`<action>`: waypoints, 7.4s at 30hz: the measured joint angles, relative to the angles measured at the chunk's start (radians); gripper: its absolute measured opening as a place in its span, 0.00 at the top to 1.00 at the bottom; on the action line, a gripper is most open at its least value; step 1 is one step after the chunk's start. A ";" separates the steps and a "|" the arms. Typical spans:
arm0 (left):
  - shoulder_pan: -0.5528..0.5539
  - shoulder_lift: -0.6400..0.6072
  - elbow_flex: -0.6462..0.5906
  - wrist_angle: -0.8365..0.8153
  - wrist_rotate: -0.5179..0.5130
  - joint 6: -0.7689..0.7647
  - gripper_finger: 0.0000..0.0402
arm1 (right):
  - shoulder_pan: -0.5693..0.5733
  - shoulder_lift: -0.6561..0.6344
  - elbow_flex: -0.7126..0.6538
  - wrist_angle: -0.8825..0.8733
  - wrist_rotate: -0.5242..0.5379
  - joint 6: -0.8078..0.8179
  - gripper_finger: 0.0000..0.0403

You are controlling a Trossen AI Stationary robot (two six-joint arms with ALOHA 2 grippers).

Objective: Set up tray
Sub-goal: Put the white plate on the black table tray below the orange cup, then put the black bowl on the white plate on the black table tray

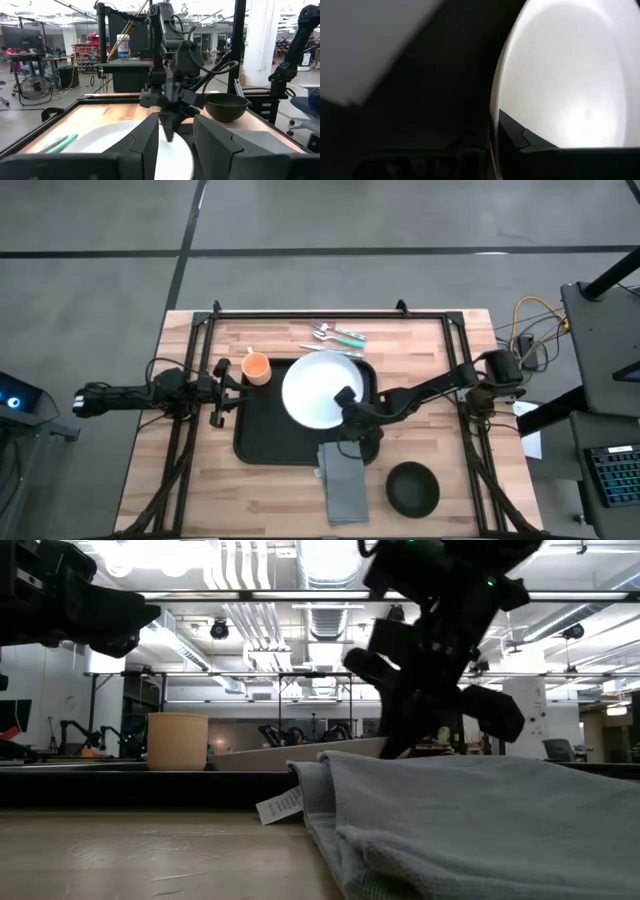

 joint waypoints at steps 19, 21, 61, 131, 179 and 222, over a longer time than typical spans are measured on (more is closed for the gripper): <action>0.000 0.006 0.000 0.000 0.000 0.000 0.74 | 0.042 0.073 0.137 0.077 -0.162 -0.113 0.98; 0.000 0.005 0.000 0.003 0.000 0.000 0.74 | 0.042 0.094 0.148 0.086 -0.174 -0.115 0.98; 0.000 0.073 0.000 0.002 0.000 0.000 0.74 | 0.024 0.313 0.367 0.086 -0.174 -0.127 0.98; 0.000 0.078 0.000 0.002 0.000 0.000 0.74 | 0.076 0.111 0.367 -0.253 -0.173 0.198 0.60; 0.000 0.112 0.000 0.002 0.000 0.000 0.74 | 0.328 -0.023 0.256 -0.667 -0.434 0.540 0.70; 0.000 0.112 0.000 0.002 0.000 0.000 0.74 | 0.140 -0.008 0.469 -0.800 -0.519 0.601 0.98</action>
